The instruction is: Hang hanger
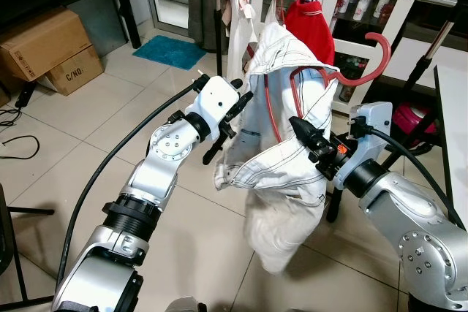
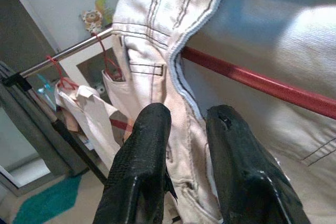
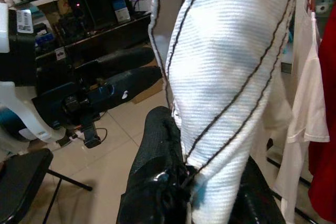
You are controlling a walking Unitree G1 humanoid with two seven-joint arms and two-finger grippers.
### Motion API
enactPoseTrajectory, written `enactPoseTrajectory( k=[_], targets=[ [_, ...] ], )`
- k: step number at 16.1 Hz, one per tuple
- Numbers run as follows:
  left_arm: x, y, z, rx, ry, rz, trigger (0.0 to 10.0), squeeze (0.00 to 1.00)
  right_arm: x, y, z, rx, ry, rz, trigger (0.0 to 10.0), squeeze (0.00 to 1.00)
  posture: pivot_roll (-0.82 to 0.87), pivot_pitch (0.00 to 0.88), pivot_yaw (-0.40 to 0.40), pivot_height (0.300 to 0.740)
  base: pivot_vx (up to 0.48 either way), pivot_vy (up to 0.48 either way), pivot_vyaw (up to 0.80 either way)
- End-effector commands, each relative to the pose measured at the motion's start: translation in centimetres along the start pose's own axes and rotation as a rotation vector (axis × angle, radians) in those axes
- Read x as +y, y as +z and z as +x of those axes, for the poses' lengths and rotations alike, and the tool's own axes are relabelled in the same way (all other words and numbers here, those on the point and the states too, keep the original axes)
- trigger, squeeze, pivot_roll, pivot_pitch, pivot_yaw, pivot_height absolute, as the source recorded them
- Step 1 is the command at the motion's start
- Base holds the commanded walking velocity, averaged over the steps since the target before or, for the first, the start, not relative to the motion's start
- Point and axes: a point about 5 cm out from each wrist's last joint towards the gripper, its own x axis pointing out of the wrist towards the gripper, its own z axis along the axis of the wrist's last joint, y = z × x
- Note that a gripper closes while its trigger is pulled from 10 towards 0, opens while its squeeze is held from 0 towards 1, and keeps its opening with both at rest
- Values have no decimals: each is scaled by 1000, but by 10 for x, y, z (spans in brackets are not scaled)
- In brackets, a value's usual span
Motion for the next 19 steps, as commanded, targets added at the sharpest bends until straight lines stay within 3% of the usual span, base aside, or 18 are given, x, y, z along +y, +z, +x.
enactPoseTrajectory(
  k=[1,14,15,19],
  targets=[
    [4,5,3,-18,-4,5,10000,0,9,22,-1,-107,38,-30,0,0,-44,16,29,740,0,0,0],
    [8,10,24,-38,6,3,10000,0,26,32,2,-138,133,-35,0,0,-54,13,28,740,0,0,0],
    [7,11,25,-51,10,-16,10000,1000,26,29,2,-126,128,-36,0,0,-54,16,26,740,0,0,0],
    [-2,11,25,-65,-4,-5,10000,1000,28,29,2,-117,137,-41,0,0,-59,17,24,740,0,0,0]
  ],
)
